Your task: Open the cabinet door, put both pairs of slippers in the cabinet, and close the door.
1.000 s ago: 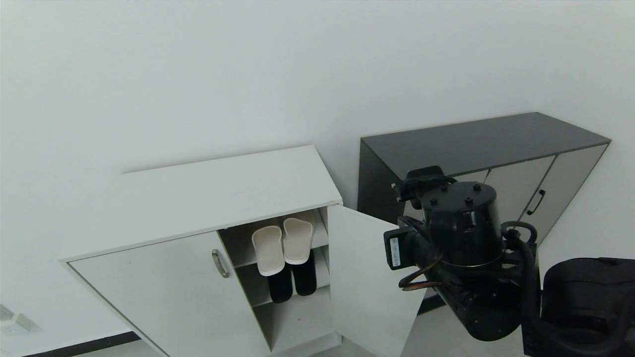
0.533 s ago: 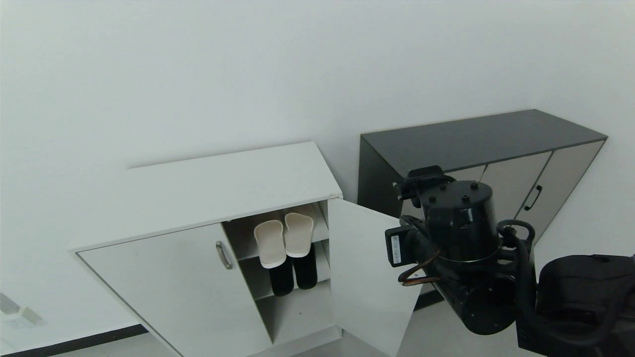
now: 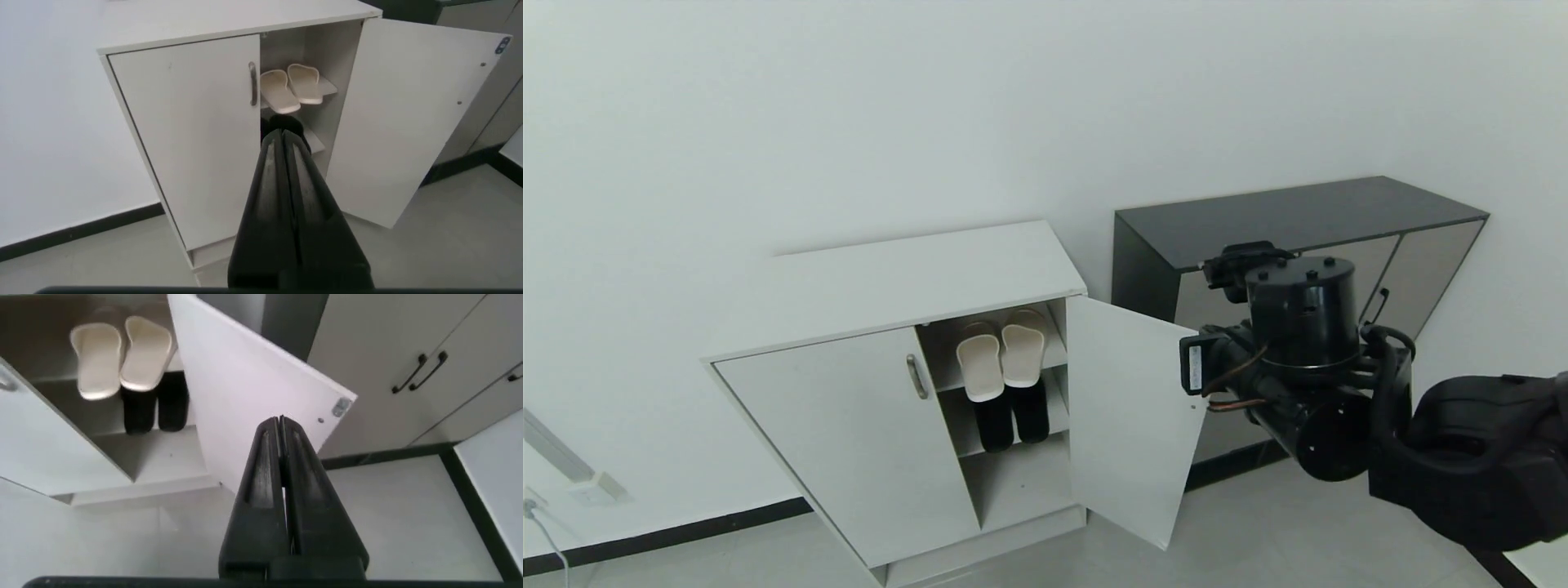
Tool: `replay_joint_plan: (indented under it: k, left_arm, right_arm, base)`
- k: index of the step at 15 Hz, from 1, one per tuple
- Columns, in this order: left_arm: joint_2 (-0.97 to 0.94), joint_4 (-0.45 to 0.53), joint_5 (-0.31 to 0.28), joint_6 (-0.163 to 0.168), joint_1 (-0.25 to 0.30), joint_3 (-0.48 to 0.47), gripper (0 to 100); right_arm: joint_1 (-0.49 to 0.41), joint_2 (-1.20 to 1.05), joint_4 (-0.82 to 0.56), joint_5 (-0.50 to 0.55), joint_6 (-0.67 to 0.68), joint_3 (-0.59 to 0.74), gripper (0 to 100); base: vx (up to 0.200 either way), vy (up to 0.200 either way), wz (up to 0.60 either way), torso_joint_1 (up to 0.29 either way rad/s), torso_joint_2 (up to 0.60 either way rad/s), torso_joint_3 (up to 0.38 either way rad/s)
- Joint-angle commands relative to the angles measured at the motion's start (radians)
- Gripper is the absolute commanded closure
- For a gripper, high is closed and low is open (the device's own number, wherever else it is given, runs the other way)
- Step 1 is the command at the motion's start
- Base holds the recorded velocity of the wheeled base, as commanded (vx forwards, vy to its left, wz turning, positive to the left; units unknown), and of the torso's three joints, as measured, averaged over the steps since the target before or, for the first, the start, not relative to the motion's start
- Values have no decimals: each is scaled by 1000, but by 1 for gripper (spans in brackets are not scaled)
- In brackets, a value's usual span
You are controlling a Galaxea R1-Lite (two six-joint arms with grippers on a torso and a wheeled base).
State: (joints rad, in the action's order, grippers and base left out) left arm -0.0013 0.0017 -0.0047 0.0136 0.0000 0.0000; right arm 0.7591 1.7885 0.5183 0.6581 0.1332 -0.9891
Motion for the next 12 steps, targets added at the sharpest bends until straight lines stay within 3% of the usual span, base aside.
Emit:
replay_joint_plan:
  k: [1, 4, 8, 12]
  left_arm:
    - [1, 0, 0, 0, 0, 0, 100]
    - [1, 1, 0, 0, 0, 0, 100]
    - [1, 1, 0, 2, 0, 0, 100]
    - [1, 1, 0, 2, 0, 0, 100]
  right_arm:
    - [-95, 68, 2, -25, 6, -57, 100]
    - [-205, 155, 9, -143, 59, -154, 100]
    - [-281, 299, 5, -167, 60, -307, 100]
    - [-314, 388, 5, -175, 63, -371, 100]
  base:
    - [0, 0, 0, 0, 0, 0]
    - [0, 0, 0, 0, 0, 0]
    - [0, 0, 0, 0, 0, 0]
    - [0, 0, 0, 0, 0, 0]
